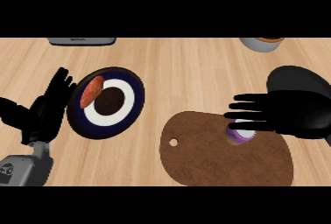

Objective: Pick the can from the cutting board and place it in the pan

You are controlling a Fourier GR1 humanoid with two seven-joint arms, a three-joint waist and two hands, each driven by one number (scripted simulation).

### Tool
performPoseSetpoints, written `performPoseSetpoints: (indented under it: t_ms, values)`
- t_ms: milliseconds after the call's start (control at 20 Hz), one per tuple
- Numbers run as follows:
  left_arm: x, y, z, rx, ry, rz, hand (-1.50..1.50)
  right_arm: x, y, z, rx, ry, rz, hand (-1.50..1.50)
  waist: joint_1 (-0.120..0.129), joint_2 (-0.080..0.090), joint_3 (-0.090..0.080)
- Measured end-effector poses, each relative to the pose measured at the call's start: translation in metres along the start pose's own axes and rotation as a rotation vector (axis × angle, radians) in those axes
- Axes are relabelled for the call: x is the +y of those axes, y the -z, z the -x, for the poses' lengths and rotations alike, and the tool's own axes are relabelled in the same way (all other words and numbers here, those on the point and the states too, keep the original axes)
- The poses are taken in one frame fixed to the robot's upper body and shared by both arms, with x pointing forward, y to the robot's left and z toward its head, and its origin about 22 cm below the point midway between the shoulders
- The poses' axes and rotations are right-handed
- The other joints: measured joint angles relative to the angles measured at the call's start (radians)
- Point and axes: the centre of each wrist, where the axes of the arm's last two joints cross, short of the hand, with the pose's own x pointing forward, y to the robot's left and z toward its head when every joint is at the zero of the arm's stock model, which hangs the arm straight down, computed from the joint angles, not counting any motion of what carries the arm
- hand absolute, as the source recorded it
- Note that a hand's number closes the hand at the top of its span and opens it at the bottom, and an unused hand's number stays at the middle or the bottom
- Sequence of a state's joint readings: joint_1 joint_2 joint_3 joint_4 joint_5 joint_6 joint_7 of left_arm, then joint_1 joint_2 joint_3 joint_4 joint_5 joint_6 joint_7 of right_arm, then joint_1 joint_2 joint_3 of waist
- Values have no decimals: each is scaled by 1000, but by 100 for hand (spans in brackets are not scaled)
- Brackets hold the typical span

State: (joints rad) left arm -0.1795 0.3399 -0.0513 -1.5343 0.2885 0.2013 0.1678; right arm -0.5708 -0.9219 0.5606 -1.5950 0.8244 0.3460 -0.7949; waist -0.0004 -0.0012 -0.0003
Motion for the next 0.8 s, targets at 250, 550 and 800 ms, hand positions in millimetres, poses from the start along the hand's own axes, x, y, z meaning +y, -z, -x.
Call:
performPoseSetpoints:
  t_ms: [250,550,800]
  values:
    - [-8,-4,-1,1,4,2,0,3,16,-10,36,-9,-20,-150,2,0,0]
    - [-10,-4,-4,0,-6,9,0,17,35,-9,72,-7,-36,-150,3,1,0]
    - [-5,-6,-2,3,-5,8,0,27,49,-6,78,-3,-55,-150,6,1,0]
